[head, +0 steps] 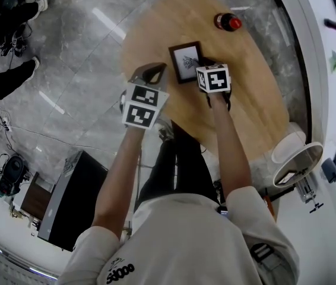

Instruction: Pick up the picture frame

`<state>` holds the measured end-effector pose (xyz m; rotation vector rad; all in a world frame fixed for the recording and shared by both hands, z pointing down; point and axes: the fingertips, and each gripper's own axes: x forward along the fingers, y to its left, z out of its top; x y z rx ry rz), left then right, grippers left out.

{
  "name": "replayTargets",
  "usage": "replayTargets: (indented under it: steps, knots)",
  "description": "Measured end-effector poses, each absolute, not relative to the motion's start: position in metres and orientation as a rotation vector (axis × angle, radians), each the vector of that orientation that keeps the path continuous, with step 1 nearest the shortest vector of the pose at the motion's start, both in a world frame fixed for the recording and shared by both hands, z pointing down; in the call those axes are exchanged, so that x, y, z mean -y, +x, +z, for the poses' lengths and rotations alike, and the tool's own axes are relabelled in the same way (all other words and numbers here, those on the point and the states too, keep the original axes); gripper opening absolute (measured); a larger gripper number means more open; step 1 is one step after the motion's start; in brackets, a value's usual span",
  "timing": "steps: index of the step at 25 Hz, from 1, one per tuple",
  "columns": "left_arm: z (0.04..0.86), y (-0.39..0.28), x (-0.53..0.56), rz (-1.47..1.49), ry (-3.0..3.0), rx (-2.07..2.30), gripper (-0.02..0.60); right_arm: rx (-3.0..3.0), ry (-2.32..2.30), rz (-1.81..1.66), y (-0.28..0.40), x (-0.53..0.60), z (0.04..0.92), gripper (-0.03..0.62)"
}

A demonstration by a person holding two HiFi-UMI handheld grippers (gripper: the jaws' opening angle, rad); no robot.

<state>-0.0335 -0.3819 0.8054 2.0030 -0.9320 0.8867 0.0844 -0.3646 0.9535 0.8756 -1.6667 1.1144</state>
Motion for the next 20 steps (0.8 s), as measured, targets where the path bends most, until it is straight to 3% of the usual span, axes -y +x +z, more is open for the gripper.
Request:
replayTargets:
  steps: [20]
  knots:
    - [0.790,-0.046,0.376,0.861,2.007,0.959,0.011,1.630,0.885,1.111,0.087,0.354,0.953,0.077]
